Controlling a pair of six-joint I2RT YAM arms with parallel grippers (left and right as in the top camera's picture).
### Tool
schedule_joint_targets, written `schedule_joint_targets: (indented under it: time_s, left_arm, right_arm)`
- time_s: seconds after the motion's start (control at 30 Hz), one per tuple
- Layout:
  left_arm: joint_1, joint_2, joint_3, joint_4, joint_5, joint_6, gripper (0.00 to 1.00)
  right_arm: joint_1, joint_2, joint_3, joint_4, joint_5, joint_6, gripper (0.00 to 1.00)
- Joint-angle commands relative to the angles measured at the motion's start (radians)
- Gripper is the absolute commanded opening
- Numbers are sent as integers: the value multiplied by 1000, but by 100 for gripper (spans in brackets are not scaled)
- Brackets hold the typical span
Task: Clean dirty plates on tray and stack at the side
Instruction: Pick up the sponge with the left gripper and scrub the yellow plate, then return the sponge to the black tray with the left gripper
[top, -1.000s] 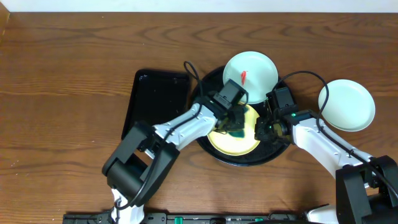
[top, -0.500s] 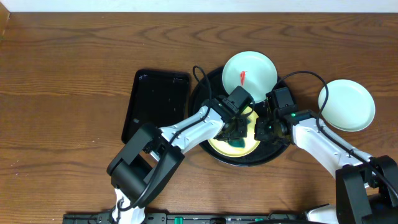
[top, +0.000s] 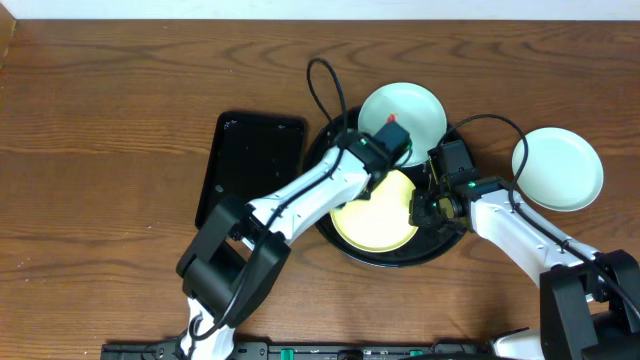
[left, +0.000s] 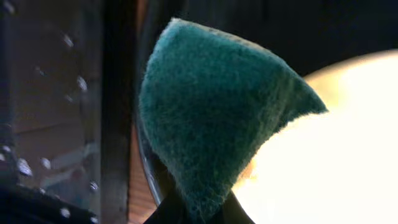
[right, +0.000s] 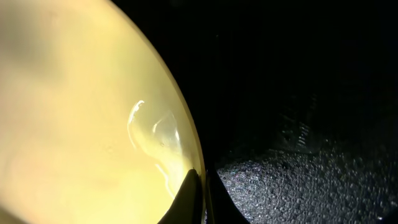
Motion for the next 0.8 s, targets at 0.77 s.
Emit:
schedule_joint_targets:
  time_s: [0.77]
  left_arm:
    - [585, -298, -179, -71, 394, 333, 31]
  right_arm:
    - [42, -357, 109, -179, 311, -203, 1]
